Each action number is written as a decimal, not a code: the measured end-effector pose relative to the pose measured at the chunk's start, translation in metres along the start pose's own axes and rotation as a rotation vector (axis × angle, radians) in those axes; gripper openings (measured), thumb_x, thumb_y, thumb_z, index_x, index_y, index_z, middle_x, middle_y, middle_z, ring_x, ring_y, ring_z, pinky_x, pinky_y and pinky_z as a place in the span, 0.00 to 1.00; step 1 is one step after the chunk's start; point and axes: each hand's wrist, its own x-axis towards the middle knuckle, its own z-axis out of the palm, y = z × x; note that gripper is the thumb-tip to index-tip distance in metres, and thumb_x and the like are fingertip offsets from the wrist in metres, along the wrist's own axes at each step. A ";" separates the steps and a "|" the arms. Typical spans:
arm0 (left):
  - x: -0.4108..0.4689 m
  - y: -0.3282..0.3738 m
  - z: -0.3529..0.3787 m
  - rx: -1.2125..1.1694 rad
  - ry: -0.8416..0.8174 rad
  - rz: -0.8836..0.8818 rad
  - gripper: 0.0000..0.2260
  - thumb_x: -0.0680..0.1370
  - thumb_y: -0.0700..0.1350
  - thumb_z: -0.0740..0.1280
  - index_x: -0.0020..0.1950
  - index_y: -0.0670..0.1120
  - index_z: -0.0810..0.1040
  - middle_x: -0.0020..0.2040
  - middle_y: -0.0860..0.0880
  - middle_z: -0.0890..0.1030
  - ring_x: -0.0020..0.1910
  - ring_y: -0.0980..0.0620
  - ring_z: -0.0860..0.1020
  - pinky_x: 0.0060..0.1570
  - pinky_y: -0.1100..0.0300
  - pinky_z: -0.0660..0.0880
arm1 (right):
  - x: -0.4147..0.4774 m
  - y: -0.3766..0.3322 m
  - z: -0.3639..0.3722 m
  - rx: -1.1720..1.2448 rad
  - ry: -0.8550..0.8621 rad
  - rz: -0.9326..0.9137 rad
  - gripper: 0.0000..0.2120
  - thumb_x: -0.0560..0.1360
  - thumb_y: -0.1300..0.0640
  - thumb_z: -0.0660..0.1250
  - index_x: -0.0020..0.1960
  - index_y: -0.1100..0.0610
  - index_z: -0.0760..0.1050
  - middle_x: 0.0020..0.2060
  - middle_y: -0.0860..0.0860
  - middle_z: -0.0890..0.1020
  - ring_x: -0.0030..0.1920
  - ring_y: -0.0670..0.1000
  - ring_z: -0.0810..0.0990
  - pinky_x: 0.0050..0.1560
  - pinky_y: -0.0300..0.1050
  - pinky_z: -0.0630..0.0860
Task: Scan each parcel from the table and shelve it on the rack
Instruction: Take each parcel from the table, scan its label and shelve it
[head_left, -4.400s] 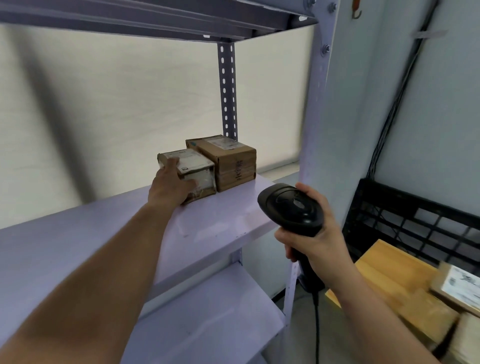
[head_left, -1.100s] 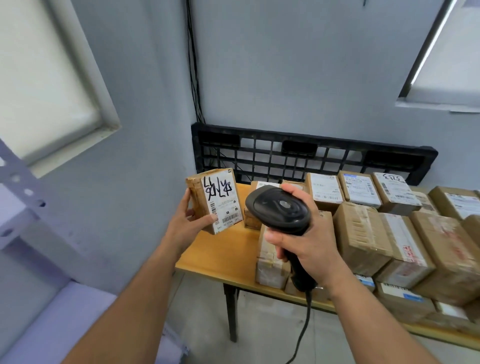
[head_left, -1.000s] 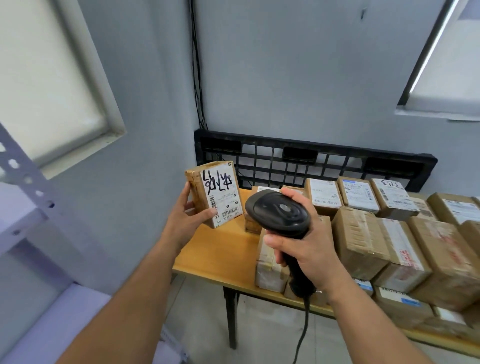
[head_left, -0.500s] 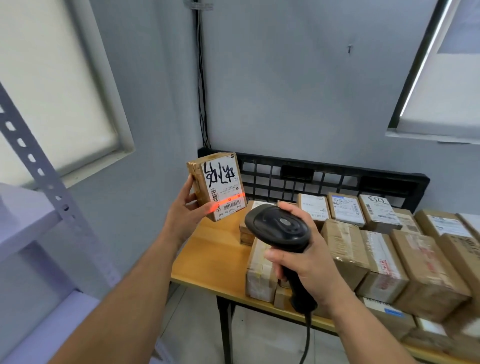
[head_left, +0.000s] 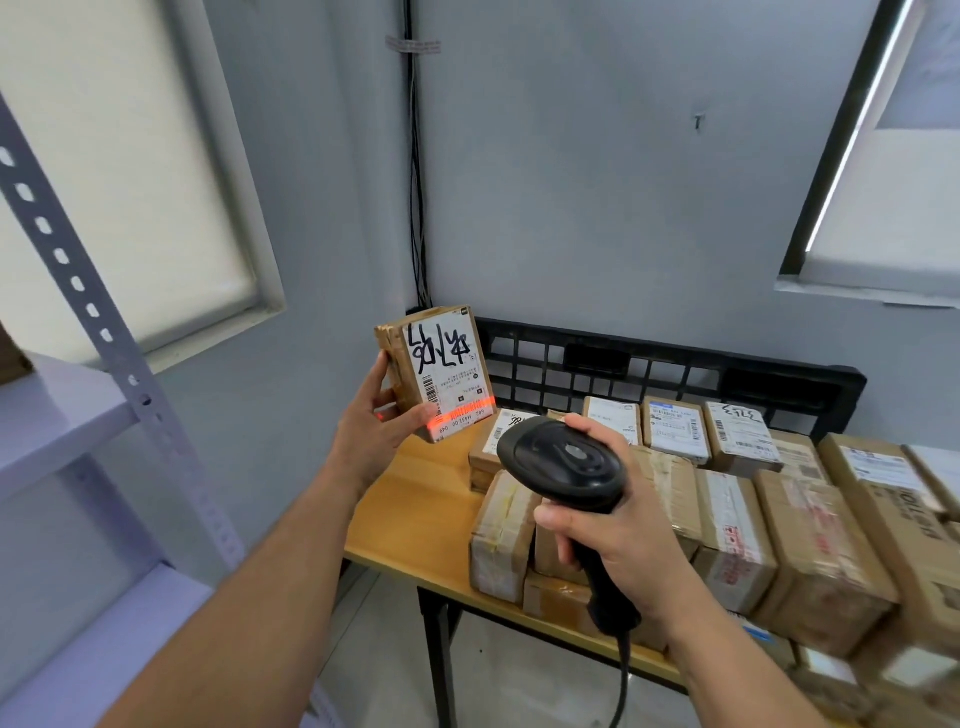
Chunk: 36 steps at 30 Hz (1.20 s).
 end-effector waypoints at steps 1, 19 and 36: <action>-0.004 0.001 0.001 0.003 0.010 0.002 0.38 0.72 0.47 0.74 0.77 0.61 0.57 0.64 0.46 0.77 0.63 0.46 0.76 0.65 0.37 0.70 | -0.002 0.000 -0.003 0.001 -0.010 -0.001 0.35 0.65 0.67 0.77 0.64 0.40 0.71 0.56 0.56 0.79 0.30 0.57 0.78 0.31 0.49 0.79; -0.062 0.006 -0.004 0.053 0.109 0.007 0.38 0.73 0.47 0.73 0.78 0.57 0.56 0.63 0.46 0.78 0.61 0.48 0.77 0.64 0.44 0.73 | -0.028 0.008 -0.017 -0.048 -0.094 -0.025 0.41 0.59 0.48 0.79 0.69 0.40 0.67 0.61 0.48 0.77 0.49 0.56 0.78 0.51 0.54 0.77; -0.070 0.011 -0.058 0.054 0.163 0.041 0.37 0.74 0.45 0.72 0.78 0.57 0.56 0.57 0.51 0.80 0.56 0.54 0.79 0.62 0.50 0.73 | -0.014 -0.005 0.031 -0.017 -0.156 -0.079 0.39 0.61 0.54 0.82 0.67 0.38 0.69 0.58 0.44 0.78 0.44 0.60 0.79 0.48 0.65 0.79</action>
